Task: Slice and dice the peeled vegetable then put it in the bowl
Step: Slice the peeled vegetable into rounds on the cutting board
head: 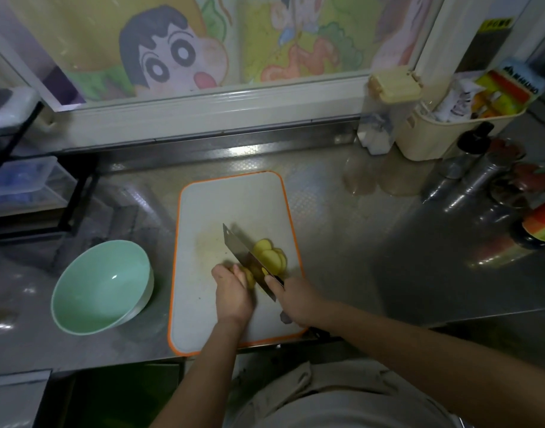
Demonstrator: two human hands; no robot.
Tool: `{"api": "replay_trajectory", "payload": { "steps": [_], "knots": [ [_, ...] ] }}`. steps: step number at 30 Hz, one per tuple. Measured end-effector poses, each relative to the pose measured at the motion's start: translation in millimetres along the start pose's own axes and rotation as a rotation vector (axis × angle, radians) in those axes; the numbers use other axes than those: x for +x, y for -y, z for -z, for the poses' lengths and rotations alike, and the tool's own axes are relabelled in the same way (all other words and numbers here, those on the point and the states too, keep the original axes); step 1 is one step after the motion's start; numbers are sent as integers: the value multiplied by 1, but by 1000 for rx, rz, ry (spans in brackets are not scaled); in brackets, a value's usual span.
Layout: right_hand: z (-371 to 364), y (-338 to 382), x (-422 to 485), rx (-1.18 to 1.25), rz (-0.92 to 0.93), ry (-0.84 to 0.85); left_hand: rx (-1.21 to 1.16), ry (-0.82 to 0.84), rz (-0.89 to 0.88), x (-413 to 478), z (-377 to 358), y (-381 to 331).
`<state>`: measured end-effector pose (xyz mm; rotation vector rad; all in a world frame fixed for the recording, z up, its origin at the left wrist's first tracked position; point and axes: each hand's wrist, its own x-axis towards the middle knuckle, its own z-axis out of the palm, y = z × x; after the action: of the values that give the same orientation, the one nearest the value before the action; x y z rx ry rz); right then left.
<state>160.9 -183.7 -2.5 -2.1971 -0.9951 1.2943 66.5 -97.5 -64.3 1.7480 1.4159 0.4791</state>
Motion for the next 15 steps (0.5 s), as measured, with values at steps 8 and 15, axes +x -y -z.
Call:
{"api": "replay_trajectory", "payload": {
  "steps": [8, 15],
  "knots": [
    [-5, -17, -4, -34, 17, -40, 17, -3, -26, 2, -1, 6],
    [-11, -22, -2, 33, 52, -65, -146, 32, 40, -1, 0, 1]
  ]
}}
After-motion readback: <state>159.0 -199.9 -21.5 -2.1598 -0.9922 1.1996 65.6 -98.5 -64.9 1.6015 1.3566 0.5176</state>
